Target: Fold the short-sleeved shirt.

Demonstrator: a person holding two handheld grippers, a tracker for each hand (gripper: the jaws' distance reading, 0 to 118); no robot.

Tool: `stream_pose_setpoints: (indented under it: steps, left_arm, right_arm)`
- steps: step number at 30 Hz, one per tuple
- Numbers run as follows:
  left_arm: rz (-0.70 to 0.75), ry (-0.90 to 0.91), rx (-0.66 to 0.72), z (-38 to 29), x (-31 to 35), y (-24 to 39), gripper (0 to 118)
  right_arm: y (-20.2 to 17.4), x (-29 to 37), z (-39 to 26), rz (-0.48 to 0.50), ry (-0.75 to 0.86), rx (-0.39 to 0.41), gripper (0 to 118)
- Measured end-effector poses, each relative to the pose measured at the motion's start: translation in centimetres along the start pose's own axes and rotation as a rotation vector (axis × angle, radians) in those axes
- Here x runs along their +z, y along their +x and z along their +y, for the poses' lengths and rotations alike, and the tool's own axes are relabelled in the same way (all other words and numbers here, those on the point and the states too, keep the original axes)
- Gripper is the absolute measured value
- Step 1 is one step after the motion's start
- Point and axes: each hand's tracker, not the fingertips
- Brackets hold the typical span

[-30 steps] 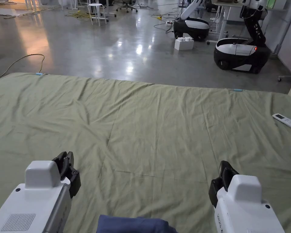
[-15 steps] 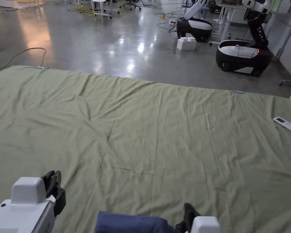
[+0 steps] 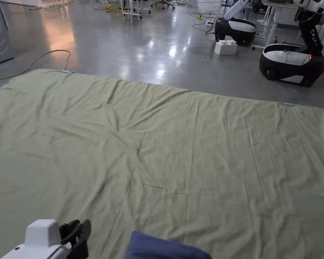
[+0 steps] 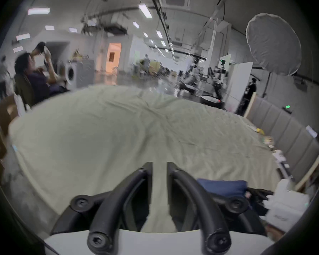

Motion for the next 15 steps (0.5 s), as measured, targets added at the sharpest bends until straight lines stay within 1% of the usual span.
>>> stream_pose_setpoints:
  steps: [1,2,3,4,6,9,10,13,15]
  left_arm:
    - [-0.071,-0.068,0.032,0.1,-0.7,-0.1,55]
    - [-0.137,-0.133,0.060,0.2,-1.5,-0.2,71]
    - [-0.203,-0.195,0.084,0.1,-2.3,-0.2,80]
    - [-0.263,-0.228,0.098,-0.2,-3.1,-0.2,83]
    - [-0.363,-0.296,0.111,-0.5,-4.7,0.0,83]
    - [-0.395,-0.388,0.098,-1.2,-7.4,0.1,83]
    - [-0.384,-0.418,0.103,-1.5,-8.1,0.3,83]
    - [-0.449,-0.526,0.157,-2.3,-10.7,-0.1,83]
    - [-0.517,-0.609,0.224,-3.0,-12.1,-0.3,83]
  right_arm:
    - [-0.1,0.0,-0.2,-0.002,0.005,0.013,1]
    - [-0.2,0.0,-0.3,0.000,0.009,0.021,1]
    - [-0.3,0.0,-0.3,-0.001,0.010,0.028,1]
    - [-0.2,0.0,-0.4,-0.001,0.013,0.030,1]
    - [-0.1,-0.2,-0.5,0.001,0.012,0.024,1]
    - [0.0,-0.3,-0.6,0.006,0.012,0.017,1]
    - [0.0,-0.3,-0.6,0.007,0.012,0.019,1]
    - [0.2,-0.3,-0.7,0.012,0.015,0.017,1]
    - [0.3,-0.3,-0.7,0.015,0.017,0.015,1]
